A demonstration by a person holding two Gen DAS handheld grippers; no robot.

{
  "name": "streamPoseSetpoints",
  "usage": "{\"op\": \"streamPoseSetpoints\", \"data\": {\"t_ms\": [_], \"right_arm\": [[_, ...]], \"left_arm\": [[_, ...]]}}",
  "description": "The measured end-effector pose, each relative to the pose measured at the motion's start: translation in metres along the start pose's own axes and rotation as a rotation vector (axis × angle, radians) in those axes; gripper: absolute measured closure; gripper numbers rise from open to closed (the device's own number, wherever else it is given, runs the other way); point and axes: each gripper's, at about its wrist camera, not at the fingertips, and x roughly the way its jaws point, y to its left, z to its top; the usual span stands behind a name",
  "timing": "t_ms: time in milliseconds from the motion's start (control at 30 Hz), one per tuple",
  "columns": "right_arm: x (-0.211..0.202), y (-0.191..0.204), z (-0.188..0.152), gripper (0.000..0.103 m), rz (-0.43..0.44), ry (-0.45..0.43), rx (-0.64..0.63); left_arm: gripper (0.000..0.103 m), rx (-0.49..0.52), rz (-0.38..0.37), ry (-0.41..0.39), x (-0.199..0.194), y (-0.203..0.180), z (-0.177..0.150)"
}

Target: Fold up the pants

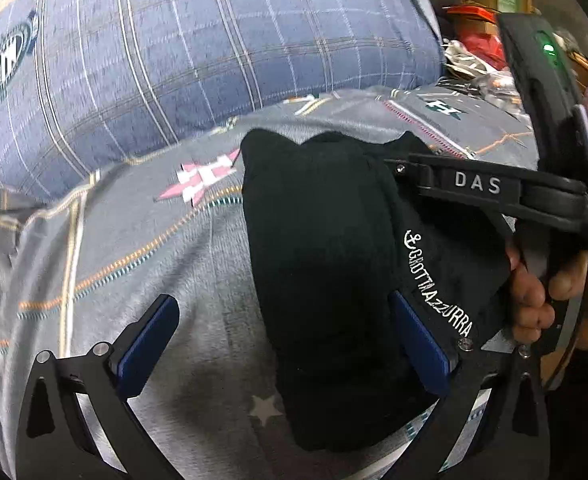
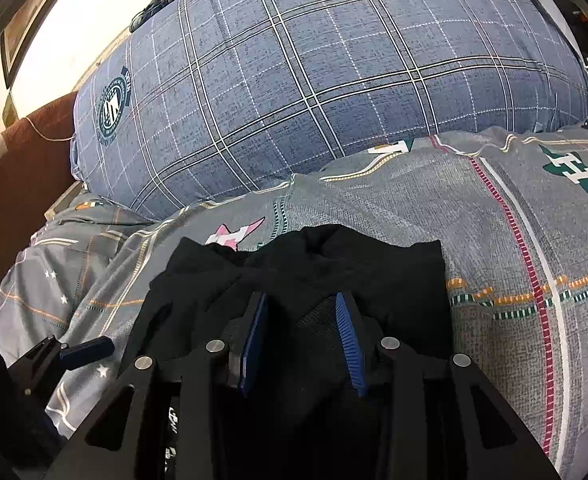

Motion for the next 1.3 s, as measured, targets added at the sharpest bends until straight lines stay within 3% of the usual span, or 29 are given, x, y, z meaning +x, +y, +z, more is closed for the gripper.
{"op": "streamPoseSetpoints", "data": {"t_ms": [133, 267, 367, 433, 533, 667, 867, 1033, 1300], "right_arm": [[0.0, 0.001, 0.0, 0.066, -0.004, -0.002, -0.004], [-0.003, -0.002, 0.001, 0.066, 0.011, -0.004, 0.001], [-0.012, -0.005, 0.007, 0.058, 0.036, 0.022, 0.014], [-0.028, -0.012, 0.011, 0.043, 0.069, 0.016, 0.038], [-0.055, -0.028, 0.014, 0.041, 0.1, -0.032, 0.06], [-0.078, -0.065, 0.013, 0.039, 0.081, -0.07, 0.123], [-0.076, -0.078, 0.005, 0.039, 0.163, -0.006, 0.152], [-0.066, -0.056, 0.0, 0.039, 0.17, 0.059, 0.076], [-0.04, -0.05, -0.01, 0.038, 0.107, 0.144, 0.057]], "left_arm": [[0.0, -0.143, -0.139, 0.065, 0.009, 0.024, 0.0], [0.0, -0.107, -0.11, -0.029, -0.012, 0.018, -0.001], [0.0, -0.074, -0.112, -0.105, -0.031, 0.017, 0.005], [0.0, -0.079, -0.143, -0.15, -0.041, 0.021, 0.008], [0.0, -0.124, -0.204, -0.166, -0.042, 0.032, 0.013], [0.0, -0.213, -0.21, -0.136, -0.031, 0.049, 0.017], [0.0, -0.298, -0.239, -0.143, -0.024, 0.061, 0.016], [0.0, -0.264, -0.252, -0.1, -0.014, 0.051, 0.013], [0.0, -0.205, -0.36, -0.032, -0.004, 0.033, 0.014]]}}
